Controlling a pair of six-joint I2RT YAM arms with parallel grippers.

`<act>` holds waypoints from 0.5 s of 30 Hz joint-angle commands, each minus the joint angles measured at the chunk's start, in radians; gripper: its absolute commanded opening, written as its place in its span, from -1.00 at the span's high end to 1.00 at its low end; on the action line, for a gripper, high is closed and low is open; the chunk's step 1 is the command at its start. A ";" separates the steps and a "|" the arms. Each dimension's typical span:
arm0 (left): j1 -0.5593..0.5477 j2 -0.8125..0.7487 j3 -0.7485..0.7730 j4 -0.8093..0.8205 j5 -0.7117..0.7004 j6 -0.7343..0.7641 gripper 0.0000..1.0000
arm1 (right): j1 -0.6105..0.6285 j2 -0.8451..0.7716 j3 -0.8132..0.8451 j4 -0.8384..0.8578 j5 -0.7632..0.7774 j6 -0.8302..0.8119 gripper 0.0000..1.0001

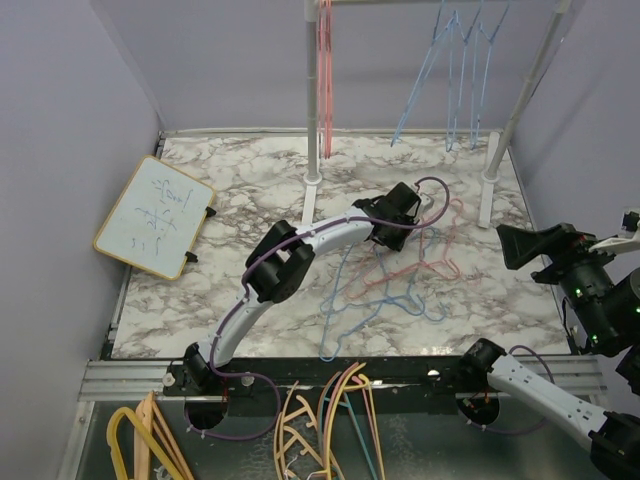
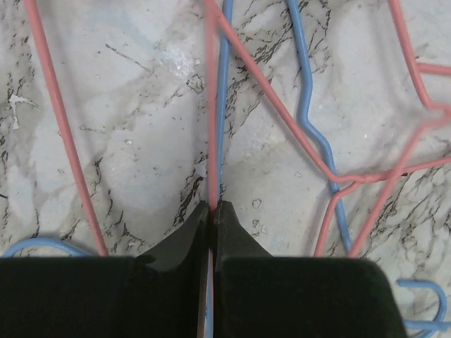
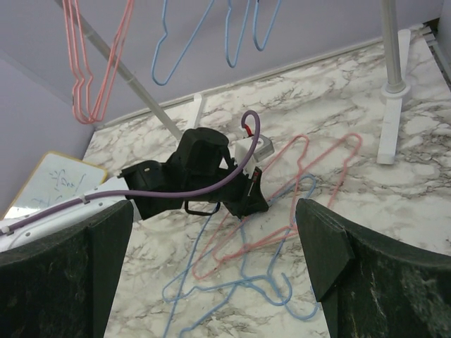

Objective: Organize the hangers

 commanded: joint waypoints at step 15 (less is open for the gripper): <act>-0.010 -0.364 -0.210 0.035 0.038 -0.013 1.00 | 0.007 -0.022 -0.078 0.033 0.003 0.031 -0.99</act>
